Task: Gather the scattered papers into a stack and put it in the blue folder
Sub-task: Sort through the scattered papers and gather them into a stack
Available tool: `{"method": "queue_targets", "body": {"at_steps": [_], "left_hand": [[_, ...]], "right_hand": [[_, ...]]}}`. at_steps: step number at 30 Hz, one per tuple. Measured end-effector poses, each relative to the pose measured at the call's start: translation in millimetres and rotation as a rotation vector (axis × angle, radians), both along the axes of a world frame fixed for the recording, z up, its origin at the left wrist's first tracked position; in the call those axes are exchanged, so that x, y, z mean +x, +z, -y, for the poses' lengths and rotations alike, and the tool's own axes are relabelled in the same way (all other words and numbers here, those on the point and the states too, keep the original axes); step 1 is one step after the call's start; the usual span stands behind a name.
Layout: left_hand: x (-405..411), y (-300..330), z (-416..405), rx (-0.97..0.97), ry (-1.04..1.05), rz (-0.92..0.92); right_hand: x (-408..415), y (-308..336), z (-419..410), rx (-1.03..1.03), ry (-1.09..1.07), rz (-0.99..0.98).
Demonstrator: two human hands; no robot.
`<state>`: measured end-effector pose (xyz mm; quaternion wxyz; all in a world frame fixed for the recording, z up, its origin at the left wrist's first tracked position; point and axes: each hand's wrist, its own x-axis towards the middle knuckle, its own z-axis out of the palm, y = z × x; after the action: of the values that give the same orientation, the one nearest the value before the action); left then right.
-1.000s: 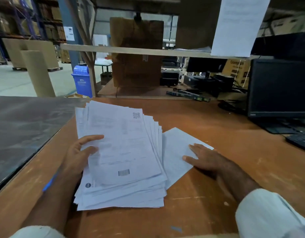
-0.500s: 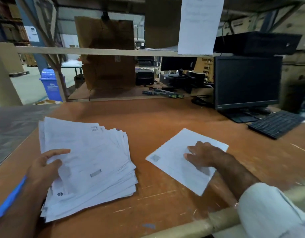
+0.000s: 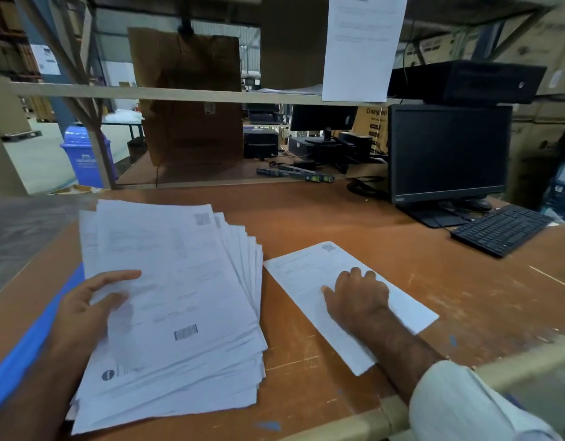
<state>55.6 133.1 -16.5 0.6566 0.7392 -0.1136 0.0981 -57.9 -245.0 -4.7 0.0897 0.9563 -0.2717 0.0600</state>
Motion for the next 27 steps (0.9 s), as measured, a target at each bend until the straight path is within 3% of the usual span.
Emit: {"method": "queue_targets", "body": {"at_steps": [7,15,21,24,27], "left_hand": [[16.7,-21.1,-4.0,0.11,-0.036,-0.05],[23.3,-18.3,-1.6,-0.137,-0.024,-0.219],[16.2,-25.7,-8.6,-0.102,0.086,-0.096],[12.7,-22.6,-6.8,-0.108,0.083,-0.073],[9.7,-17.4,0.7,-0.097,0.075,-0.076]], "right_hand": [[4.8,17.2,3.4,0.098,-0.004,0.076],[-13.8,22.2,59.0,0.346,-0.125,0.058],[-12.1,26.0,61.9,0.525,-0.115,0.205],[-12.8,26.7,65.7,0.791,-0.04,0.394],[-19.3,38.7,66.7,0.989,0.116,0.433]]}}
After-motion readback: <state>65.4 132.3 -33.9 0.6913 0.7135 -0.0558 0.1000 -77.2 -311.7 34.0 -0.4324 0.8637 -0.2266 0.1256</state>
